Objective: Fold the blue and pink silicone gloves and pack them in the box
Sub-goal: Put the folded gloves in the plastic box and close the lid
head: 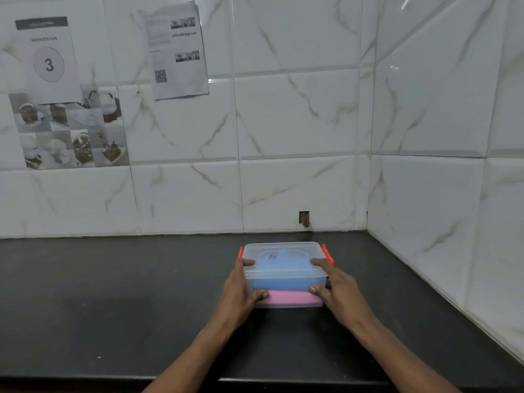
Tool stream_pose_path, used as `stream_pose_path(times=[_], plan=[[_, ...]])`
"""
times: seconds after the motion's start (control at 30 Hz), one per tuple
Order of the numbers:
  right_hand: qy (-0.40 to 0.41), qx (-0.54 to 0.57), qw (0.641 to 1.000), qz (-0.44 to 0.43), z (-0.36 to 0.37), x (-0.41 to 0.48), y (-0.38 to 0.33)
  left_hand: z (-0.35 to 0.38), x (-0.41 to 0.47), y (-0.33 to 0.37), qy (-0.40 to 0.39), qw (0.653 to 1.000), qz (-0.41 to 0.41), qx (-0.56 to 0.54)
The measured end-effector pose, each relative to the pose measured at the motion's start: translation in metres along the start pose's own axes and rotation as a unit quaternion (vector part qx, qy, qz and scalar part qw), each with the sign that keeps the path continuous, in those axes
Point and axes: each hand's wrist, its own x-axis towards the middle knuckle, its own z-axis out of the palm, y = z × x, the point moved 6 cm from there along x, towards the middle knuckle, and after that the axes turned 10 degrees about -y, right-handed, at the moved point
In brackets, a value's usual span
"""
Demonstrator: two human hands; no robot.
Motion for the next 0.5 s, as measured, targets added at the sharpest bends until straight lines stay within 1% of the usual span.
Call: stream_pose_path(times=[0.3, 0.5], plan=[[-0.006, 0.056, 0.998, 0.042, 0.017, 0.099, 0.029, 0.009, 0.095, -0.040, -0.002, 1.000, -0.009, -0.011], [0.008, 0.049, 0.997, 0.050, 0.029, 0.185, 0.057, 0.015, 0.173, -0.076, 0.004, 1.000, -0.007, -0.020]])
